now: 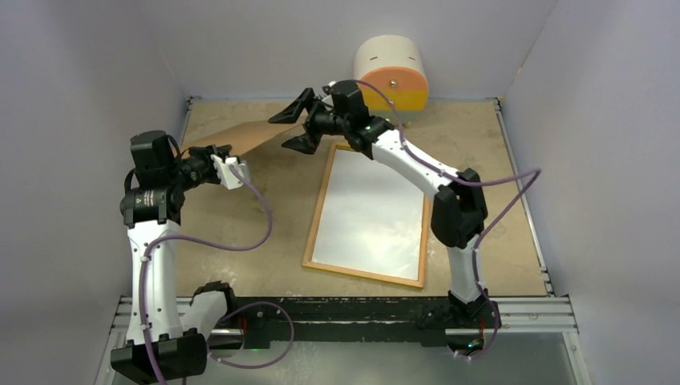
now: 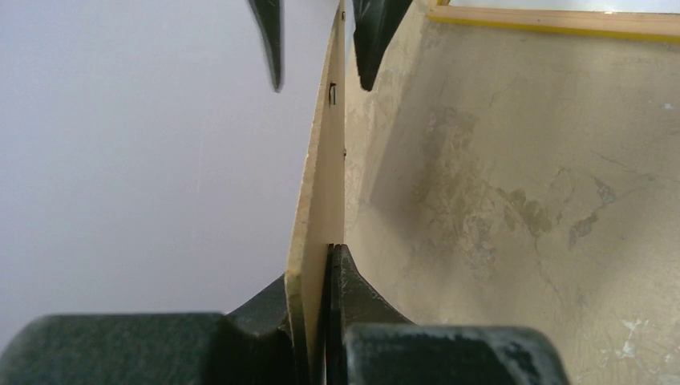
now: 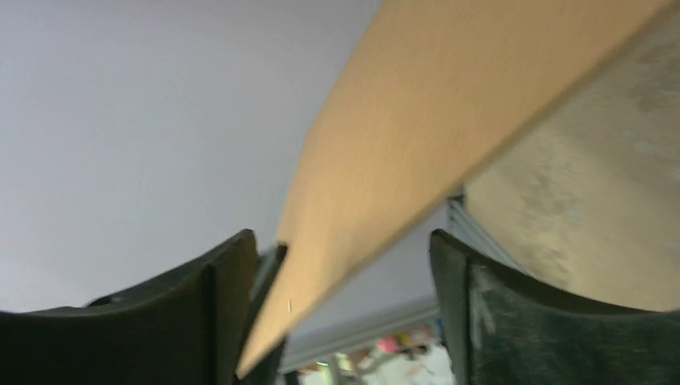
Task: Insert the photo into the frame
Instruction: Turn over the photo frame item at the center of the board.
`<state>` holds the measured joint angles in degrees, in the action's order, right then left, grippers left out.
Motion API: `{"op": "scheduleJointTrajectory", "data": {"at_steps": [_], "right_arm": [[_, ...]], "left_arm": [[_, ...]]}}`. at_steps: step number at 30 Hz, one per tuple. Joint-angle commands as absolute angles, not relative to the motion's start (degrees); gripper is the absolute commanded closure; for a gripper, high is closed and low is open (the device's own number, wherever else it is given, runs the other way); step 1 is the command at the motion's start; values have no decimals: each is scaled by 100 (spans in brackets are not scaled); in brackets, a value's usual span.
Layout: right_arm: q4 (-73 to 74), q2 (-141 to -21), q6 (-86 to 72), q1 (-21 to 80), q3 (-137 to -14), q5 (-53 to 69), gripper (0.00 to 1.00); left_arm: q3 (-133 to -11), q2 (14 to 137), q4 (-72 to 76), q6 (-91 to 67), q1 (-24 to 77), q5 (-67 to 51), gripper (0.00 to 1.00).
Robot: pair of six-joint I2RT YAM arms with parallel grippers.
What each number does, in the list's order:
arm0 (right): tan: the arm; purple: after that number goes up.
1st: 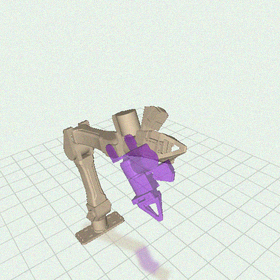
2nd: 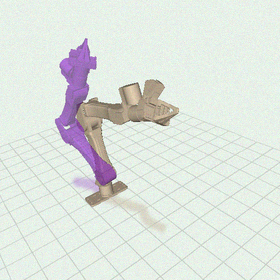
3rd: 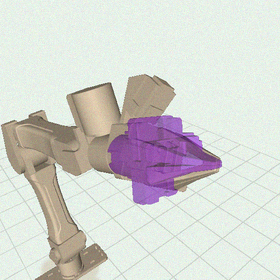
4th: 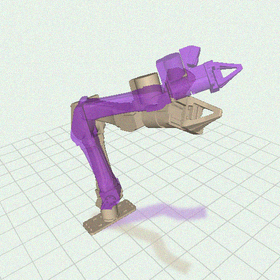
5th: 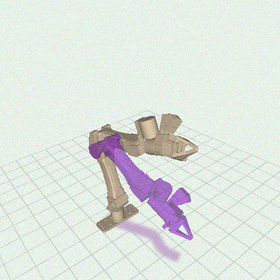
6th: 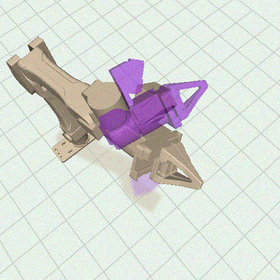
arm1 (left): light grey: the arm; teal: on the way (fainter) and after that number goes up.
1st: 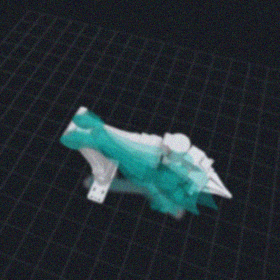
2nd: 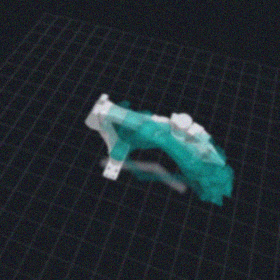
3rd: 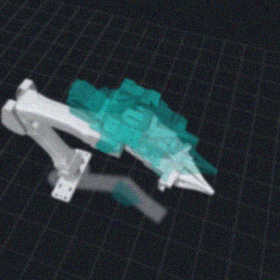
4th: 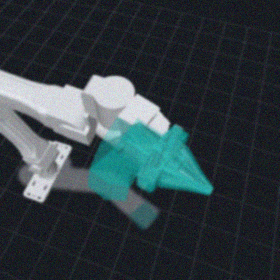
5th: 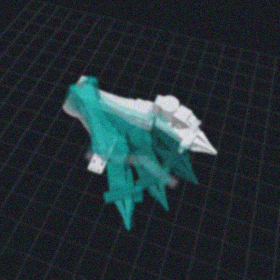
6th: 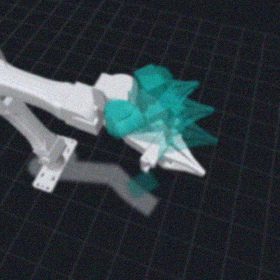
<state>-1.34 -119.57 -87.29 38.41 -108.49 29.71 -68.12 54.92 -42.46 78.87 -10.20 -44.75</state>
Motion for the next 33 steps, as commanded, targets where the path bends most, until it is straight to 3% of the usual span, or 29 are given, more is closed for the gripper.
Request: {"op": "scheduleJointTrajectory", "data": {"at_steps": [1, 6, 12, 16, 25, 33], "right_arm": [[928, -10722, -6071, 3601, -10645, 3023, 11], [1626, -9710, -2904, 3542, -10797, 2415, 2], [1664, -8999, -172, 3702, -10610, 2753, 1], [1702, -8895, 1184, 4048, -10537, 3092, 11], [1749, -9342, 2525, 5013, -10623, 1796, 8], [1712, -9477, 2836, 5045, -10484, 1895, 8]], "left_arm": [[-7433, 5654, -3569, 7776, -1002, -4727, 100], [-8444, 6171, -4727, 7911, -1002, -5290, 100], [-9553, 6660, -6504, 8643, -1002, -5925, 100], [-10026, 6813, -7399, 9174, -1003, -6177, 100], [-10070, 6767, -7824, 9377, -1007, -6354, 100], [-9997, 6717, -8208, 9721, -993, -6327, 100]]}}
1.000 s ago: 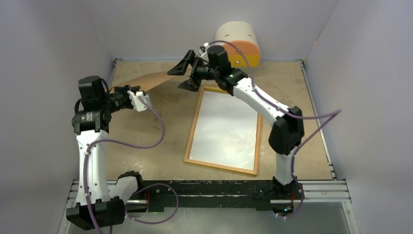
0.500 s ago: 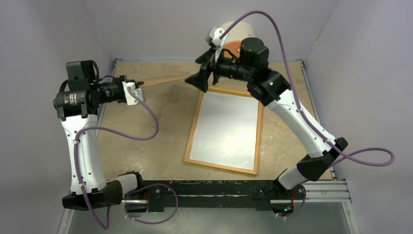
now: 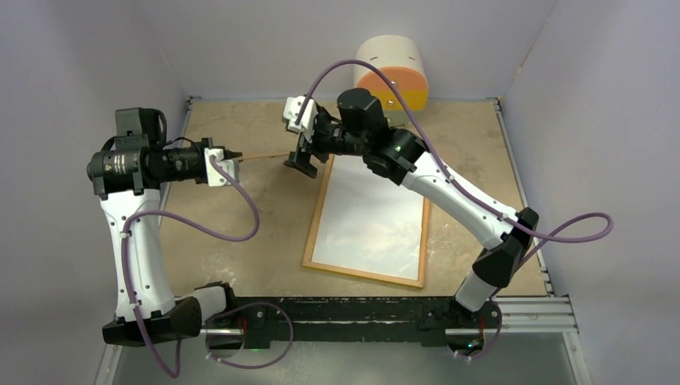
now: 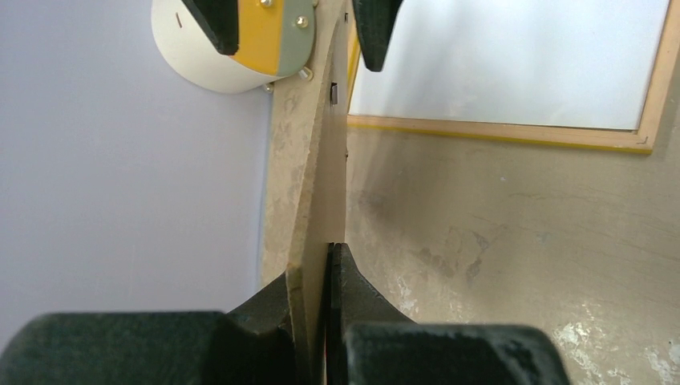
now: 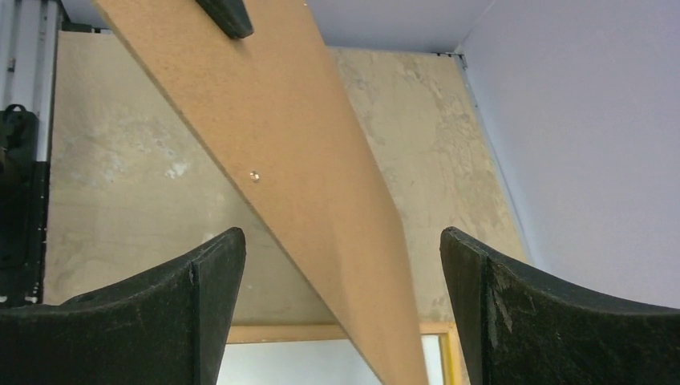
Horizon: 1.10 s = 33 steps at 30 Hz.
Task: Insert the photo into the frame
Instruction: Turn over the photo frame item at the center of the board.
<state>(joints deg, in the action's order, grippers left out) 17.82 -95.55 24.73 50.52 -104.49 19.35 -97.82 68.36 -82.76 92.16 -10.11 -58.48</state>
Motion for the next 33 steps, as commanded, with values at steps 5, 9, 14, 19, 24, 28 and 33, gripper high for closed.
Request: {"op": "scheduleJointTrajectory", "data": {"at_steps": [5, 9, 14, 19, 24, 28, 33], "right_arm": [[1409, -9494, 2980, 5070, -9951, 1932, 12], [762, -9348, 3093, 5132, -9323, 1968, 19], [423, -9400, 3100, 5141, -9249, 1986, 29], [348, -9599, 3162, 5141, -9393, 1980, 56], [565, -9835, 3244, 5142, -9649, 1966, 94], [342, -9827, 2859, 5135, -9636, 1693, 100], [317, -9955, 1907, 5110, -10017, 1349, 100]], "left_arm": [[-9958, 6680, -8201, 9728, -993, -6318, 100], [-9935, 6655, -8208, 9701, -993, -6267, 100], [-9841, 6597, -8209, 9760, -993, -6266, 100], [-9751, 6532, -8206, 9839, -989, -6265, 100], [-9669, 6486, -8198, 9873, -989, -6302, 100], [-9577, 6448, -7598, 9299, -992, -6272, 61], [-8451, 5860, -3381, 5053, -997, -5701, 15]]}}
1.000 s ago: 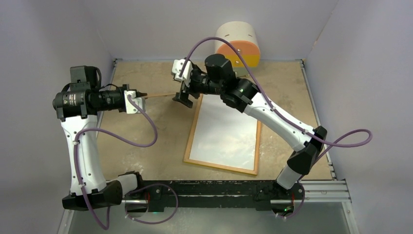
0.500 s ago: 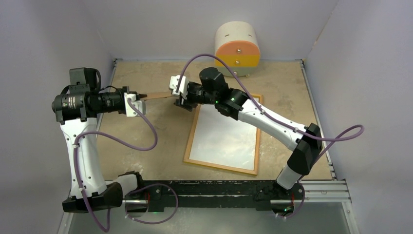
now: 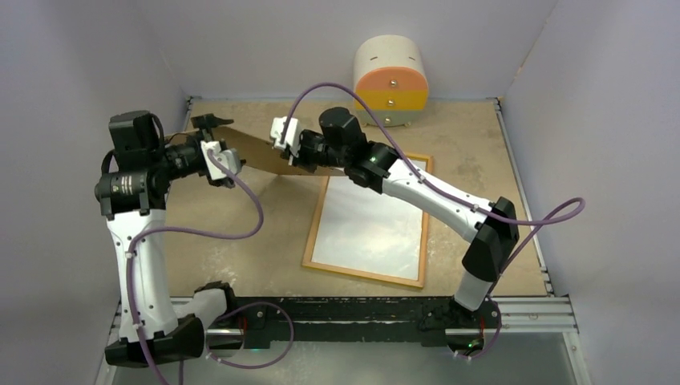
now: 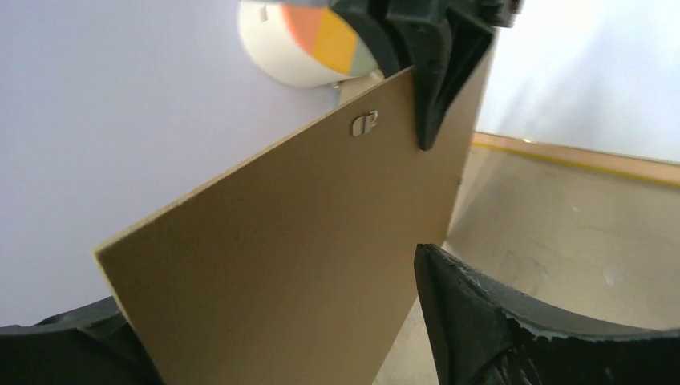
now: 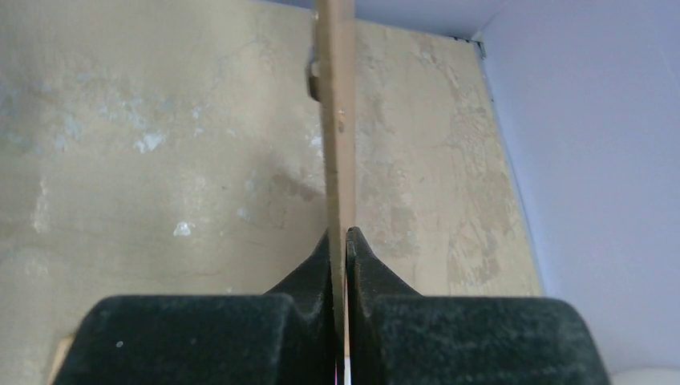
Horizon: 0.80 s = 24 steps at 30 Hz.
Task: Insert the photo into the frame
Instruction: Turn over the photo frame item at the center of the board.
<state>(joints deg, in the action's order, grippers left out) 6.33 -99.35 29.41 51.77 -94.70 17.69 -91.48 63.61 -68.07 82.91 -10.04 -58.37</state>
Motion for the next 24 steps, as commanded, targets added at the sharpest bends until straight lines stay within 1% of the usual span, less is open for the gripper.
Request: {"op": "scheduleJointTrajectory", "data": {"at_steps": [1, 3, 5, 7, 8, 10, 13, 16, 19, 24], "right_arm": [[335, -9990, 1772, 5107, -10123, 1300, 100], [301, -10063, 1426, 5091, -10330, 1136, 100], [125, -10131, 902, 4964, -10478, 1007, 100], [28, -10227, -169, 4616, -10712, 1081, 100], [24, -10330, -952, 4382, -10847, 1295, 100], [21, -10399, -1848, 4010, -10985, 1703, 100], [-104, -10276, -2343, 3814, -10873, 1811, 100], [256, -10143, -3063, 3518, -10738, 1818, 100], [-223, -9842, -4238, 2935, -9942, 2602, 100], [-1210, -9132, -5545, 2400, -8438, 3262, 100]], "left_arm": [[-8244, 5772, -2644, 4393, -986, -5398, 14], [-8070, 5743, -1618, 3275, -993, -4836, 12], [-8255, 5921, -1226, 2556, -993, -4257, 11], [-8843, 6293, -1611, 2330, -993, -3893, 10], [-9174, 6523, -1895, 2186, -993, -3654, 9], [-9809, 6916, -2469, 2086, -1000, -3308, 8], [-10166, 7185, -2932, 2022, -1020, -2919, 7], [-10152, 7214, -3024, 1880, -1090, -2688, 6], [-10246, 7332, -3343, 1978, -1136, -2830, 5], [-9961, 7537, -3535, 2079, -1207, -2808, 5]]}}
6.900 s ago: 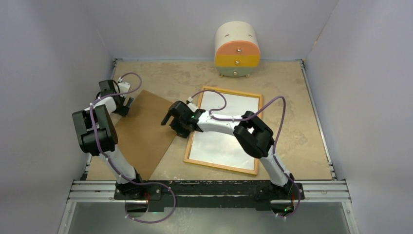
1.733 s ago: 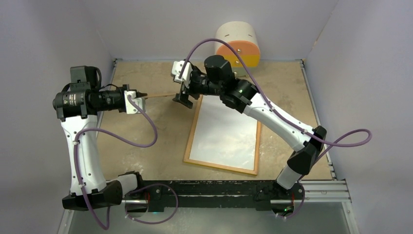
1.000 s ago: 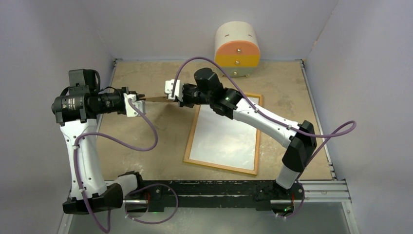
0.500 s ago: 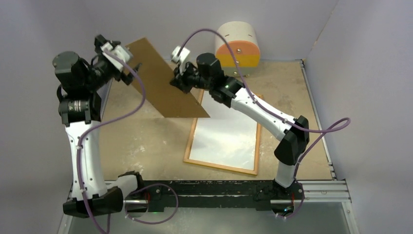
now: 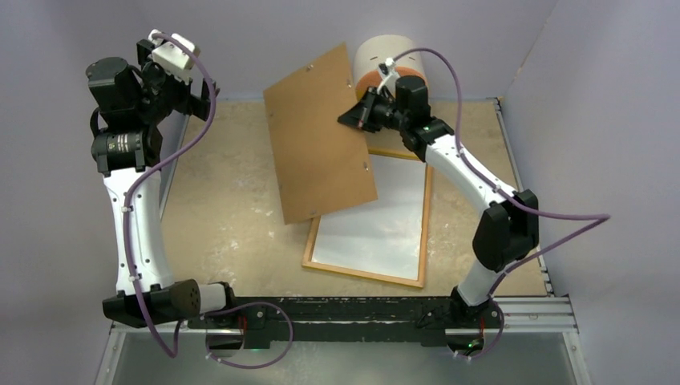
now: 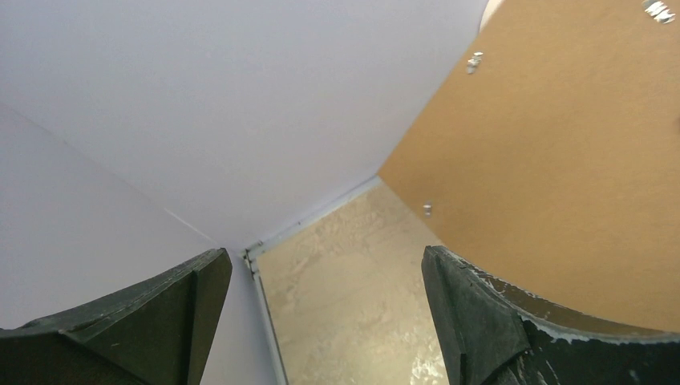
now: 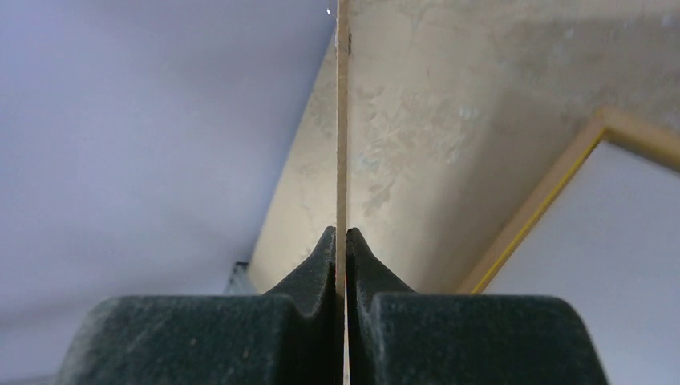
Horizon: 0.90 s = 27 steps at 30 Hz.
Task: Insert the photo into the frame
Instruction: Turn over the photo frame item at the center of the board, then place the photo frame item in the photo frame.
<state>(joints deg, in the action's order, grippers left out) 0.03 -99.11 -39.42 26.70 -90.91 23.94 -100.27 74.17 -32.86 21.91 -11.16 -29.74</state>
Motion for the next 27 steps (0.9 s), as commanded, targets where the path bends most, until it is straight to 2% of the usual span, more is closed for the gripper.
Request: {"op": "scheduleJointTrajectory", "data": {"at_steps": [1, 6, 12, 17, 19, 27], "right_arm": [[-1243, -8985, -5667, 2317, -8205, 3281, 100], [-1142, -8135, -6010, 1806, -7061, 3278, 100], [-955, -6963, -6092, 719, -5705, 3876, 100], [-976, -6236, -5970, 44, -4565, 4124, 100], [-942, -6069, -5892, 18, -4163, 4130, 100], [-1378, -6067, -5752, -303, -3650, 4215, 100]], "left_arm": [[-9866, 7567, -3552, 2098, -1212, -2762, 6], [-9265, 7698, -3673, 2407, -1221, -2847, 9], [-8536, 7965, -4166, 3078, -1126, -3381, 10], [-8077, 8210, -4228, 3265, -981, -3532, 8], [-7992, 8311, -4252, 3318, -903, -3563, 4], [-7752, 8495, -4289, 3489, -642, -3248, 1]]}}
